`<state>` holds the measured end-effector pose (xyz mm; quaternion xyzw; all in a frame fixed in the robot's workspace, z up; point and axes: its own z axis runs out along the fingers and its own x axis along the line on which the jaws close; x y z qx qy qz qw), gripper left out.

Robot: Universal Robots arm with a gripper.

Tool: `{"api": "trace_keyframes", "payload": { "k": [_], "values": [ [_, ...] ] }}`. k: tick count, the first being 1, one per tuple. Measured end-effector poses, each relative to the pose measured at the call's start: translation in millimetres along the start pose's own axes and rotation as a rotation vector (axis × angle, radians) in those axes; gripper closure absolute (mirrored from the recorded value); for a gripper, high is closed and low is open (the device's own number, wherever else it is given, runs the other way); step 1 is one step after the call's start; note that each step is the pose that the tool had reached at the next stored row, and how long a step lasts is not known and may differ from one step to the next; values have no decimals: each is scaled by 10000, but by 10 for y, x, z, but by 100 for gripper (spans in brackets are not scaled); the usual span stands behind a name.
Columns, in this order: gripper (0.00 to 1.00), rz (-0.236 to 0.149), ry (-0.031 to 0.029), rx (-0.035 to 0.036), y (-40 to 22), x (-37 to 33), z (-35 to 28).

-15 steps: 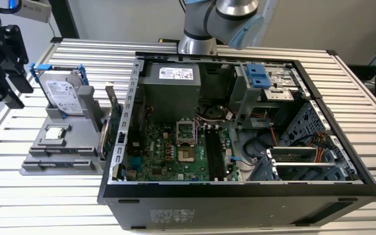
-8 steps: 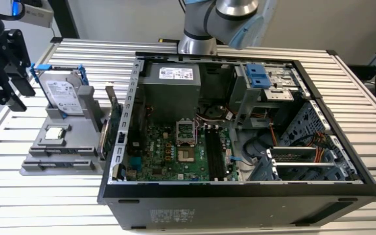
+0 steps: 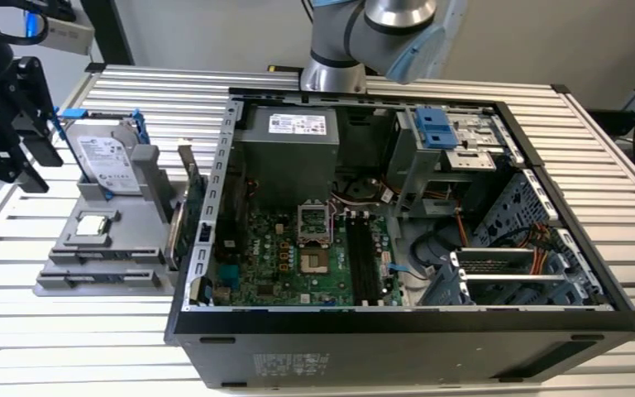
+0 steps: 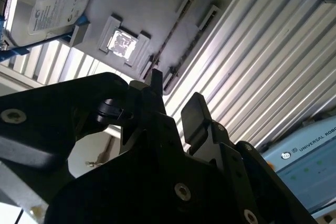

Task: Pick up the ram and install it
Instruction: 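Pick up the ram and move it above insertion slot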

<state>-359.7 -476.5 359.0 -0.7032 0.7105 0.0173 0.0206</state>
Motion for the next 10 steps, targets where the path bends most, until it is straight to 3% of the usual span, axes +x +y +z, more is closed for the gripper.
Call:
{"api": "trace_keyframes", "payload": {
  "k": [6, 10],
  "values": [
    [0, -2, 14, 9, 0, -1, 21],
    [0, -23, 25, 71, 1, 0, 72]
  ]
}}
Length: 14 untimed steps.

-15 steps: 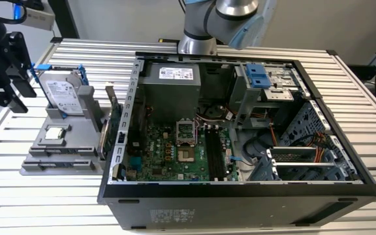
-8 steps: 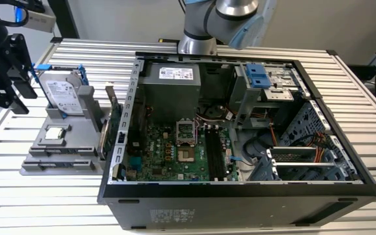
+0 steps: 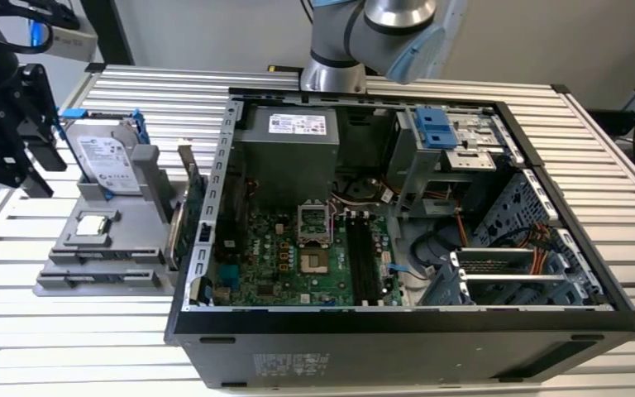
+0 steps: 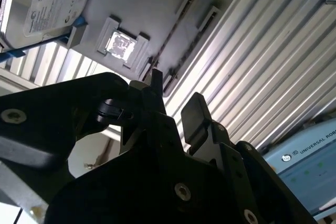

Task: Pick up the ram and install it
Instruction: 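Pick up the ram and move it above insertion slot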

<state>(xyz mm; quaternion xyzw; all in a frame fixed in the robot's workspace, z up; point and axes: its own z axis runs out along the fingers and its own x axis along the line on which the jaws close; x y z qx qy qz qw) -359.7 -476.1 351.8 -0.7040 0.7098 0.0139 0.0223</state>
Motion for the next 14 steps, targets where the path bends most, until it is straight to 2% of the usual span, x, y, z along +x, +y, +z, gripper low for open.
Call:
{"api": "trace_keyframes", "payload": {
  "k": [4, 9, 12, 14],
  "values": [
    [0, -24, -1, 76, 2, 2, 43],
    [0, -25, -1, 74, 3, 5, 94],
    [0, -20, 0, 21, 5, 6, 127],
    [0, -21, 0, 18, 4, 7, 149]
  ]
}}
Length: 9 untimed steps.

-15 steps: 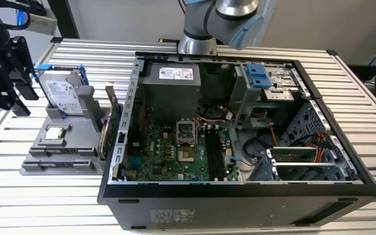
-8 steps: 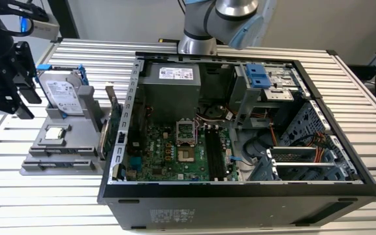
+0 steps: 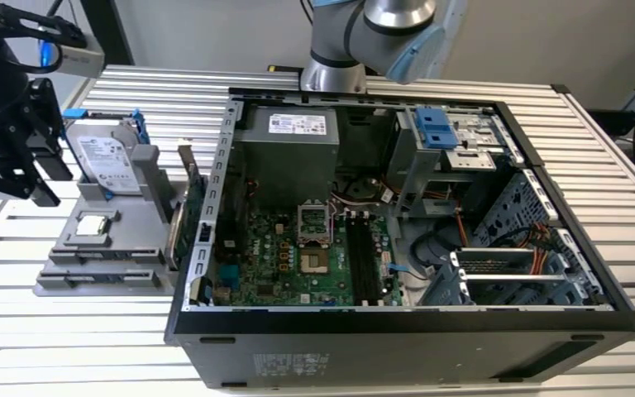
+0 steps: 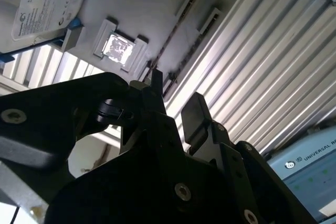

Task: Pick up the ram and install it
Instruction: 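Pick up the ram and move it above insertion slot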

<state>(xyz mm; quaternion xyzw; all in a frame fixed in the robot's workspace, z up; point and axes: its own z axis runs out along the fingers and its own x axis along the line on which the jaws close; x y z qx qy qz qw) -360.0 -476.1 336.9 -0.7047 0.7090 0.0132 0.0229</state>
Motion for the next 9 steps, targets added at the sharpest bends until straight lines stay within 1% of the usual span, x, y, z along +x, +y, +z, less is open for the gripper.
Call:
{"api": "trace_keyframes", "payload": {
  "k": [9],
  "values": [
    [0, 0, 1, 0, 8, 5, 89]
  ]
}}
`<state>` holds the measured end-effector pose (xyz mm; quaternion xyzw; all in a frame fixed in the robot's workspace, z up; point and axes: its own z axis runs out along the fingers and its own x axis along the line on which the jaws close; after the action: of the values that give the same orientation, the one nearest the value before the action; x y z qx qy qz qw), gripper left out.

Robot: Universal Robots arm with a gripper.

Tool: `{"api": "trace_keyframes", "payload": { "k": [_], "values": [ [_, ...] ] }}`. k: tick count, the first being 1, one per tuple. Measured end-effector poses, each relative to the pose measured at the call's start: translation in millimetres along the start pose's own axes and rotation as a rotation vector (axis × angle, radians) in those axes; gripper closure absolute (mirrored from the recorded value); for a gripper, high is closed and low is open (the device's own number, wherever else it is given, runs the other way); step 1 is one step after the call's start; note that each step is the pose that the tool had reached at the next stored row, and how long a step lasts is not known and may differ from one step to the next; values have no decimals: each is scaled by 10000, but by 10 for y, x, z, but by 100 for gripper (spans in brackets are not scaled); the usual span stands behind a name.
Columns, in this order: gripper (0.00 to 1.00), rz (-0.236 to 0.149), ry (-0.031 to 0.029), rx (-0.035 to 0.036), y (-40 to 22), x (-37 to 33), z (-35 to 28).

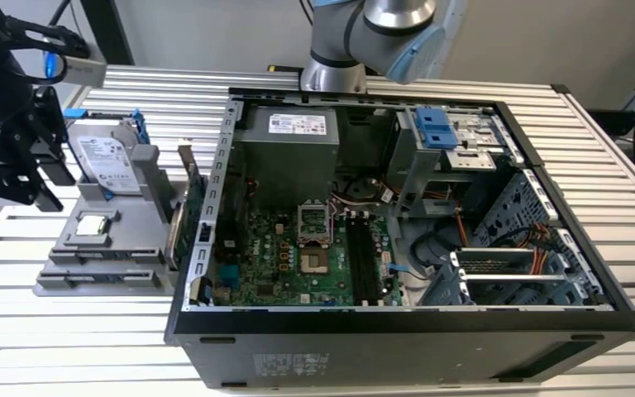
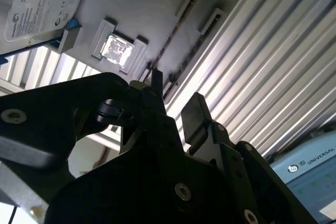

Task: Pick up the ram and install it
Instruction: 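Pick up the ram and move it above insertion slot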

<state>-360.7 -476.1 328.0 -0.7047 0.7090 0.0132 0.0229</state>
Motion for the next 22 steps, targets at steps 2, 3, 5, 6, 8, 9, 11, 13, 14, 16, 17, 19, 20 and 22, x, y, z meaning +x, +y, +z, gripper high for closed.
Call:
{"api": "trace_keyframes", "payload": {
  "k": [2, 3, 5, 6, 8, 9, 11, 13, 14, 16, 17, 19, 20, 22],
  "values": [
    [0, 0, 0, 0, 1, 1, 20],
    [0, 0, 0, 0, 2, 1, 29],
    [0, 0, -1, 0, 4, 2, 46],
    [0, 0, -1, 0, 5, 3, 56],
    [0, 0, -1, 1, 7, 4, 75],
    [0, 0, -1, 1, 7, 4, 85],
    [0, 0, -1, 0, 8, 5, 103],
    [0, 0, -1, 1, 10, 6, 125],
    [0, 0, -1, 1, 11, 7, 136],
    [0, 0, -1, 6, 11, 8, 159],
    [0, -1, -1, 14, 12, 9, 170],
    [0, -2, -1, 42, 12, 9, 188],
    [0, -3, 0, 66, 12, 10, 193],
    [0, -5, 0, 107, 12, 10, 201]
  ]
}}
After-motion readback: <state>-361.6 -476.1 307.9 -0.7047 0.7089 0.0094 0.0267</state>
